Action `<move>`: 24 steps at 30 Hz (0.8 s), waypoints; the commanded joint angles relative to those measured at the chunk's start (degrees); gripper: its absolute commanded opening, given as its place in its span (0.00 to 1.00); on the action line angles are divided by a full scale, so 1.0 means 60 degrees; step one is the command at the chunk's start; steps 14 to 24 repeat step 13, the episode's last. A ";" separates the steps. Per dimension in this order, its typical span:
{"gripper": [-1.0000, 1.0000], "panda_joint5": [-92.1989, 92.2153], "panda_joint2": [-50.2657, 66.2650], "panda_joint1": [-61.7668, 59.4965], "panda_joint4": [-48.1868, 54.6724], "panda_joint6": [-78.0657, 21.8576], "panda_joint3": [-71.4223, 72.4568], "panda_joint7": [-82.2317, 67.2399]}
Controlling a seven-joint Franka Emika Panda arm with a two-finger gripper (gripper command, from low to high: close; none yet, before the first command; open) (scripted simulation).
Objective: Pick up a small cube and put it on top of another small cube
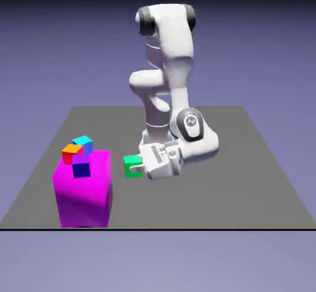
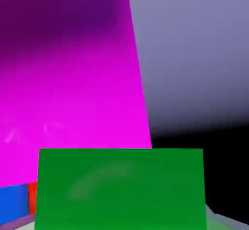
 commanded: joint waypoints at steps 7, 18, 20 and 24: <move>0.00 -0.0381 -0.0660 0.0019 0.0045 0.0654 -0.2055 -0.2250; 1.00 -0.0805 -0.0228 -0.0319 0.0201 0.1150 -0.2322 -0.1962; 1.00 -0.0805 -0.0228 -0.0319 0.0201 0.1150 -0.2322 -0.1962; 1.00 -0.0805 -0.0228 -0.0319 0.0201 0.1150 -0.2322 -0.1962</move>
